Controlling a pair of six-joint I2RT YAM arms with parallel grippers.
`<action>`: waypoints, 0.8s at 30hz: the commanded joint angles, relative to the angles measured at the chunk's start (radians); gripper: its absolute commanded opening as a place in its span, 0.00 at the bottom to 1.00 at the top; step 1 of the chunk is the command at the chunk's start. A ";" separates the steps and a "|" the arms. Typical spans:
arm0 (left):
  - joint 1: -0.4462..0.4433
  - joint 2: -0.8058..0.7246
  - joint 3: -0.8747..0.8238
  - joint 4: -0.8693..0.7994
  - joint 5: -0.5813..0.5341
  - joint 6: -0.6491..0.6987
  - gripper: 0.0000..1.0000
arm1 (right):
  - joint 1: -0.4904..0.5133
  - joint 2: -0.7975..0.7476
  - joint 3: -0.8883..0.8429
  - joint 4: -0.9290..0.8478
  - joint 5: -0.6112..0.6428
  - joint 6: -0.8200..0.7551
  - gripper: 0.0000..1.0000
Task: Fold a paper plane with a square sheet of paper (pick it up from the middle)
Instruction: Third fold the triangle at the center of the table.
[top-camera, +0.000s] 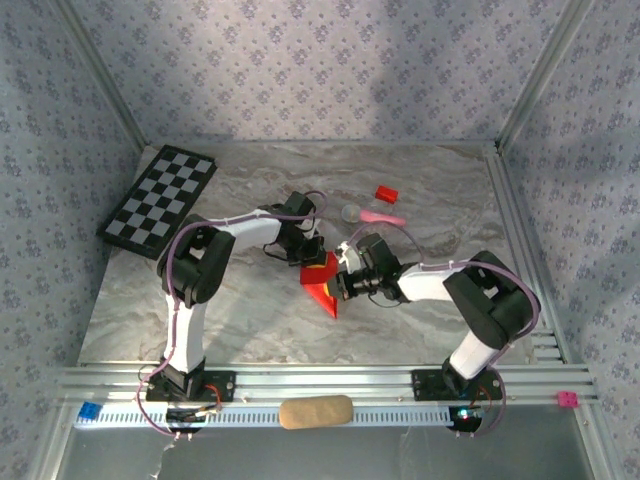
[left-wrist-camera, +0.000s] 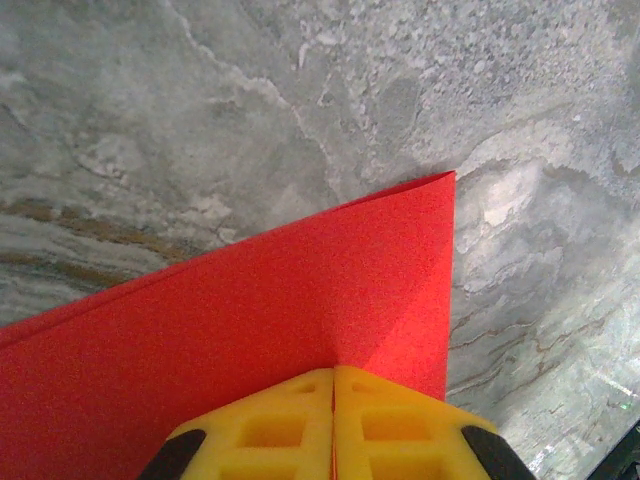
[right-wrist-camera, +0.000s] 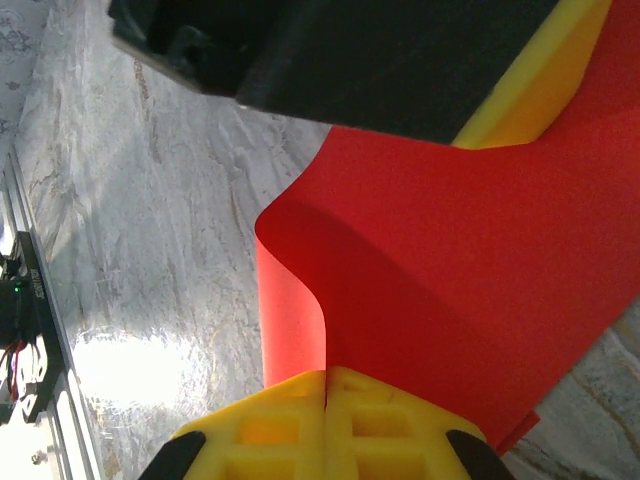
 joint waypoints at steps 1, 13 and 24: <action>-0.007 0.032 0.023 -0.033 -0.021 0.021 0.10 | -0.007 0.022 0.030 -0.010 -0.014 0.008 0.01; -0.007 0.027 0.018 -0.033 -0.029 0.014 0.09 | -0.014 0.019 0.026 -0.022 0.015 0.018 0.01; -0.007 0.018 0.005 -0.024 -0.034 0.007 0.09 | -0.014 0.010 0.012 -0.039 0.061 0.021 0.01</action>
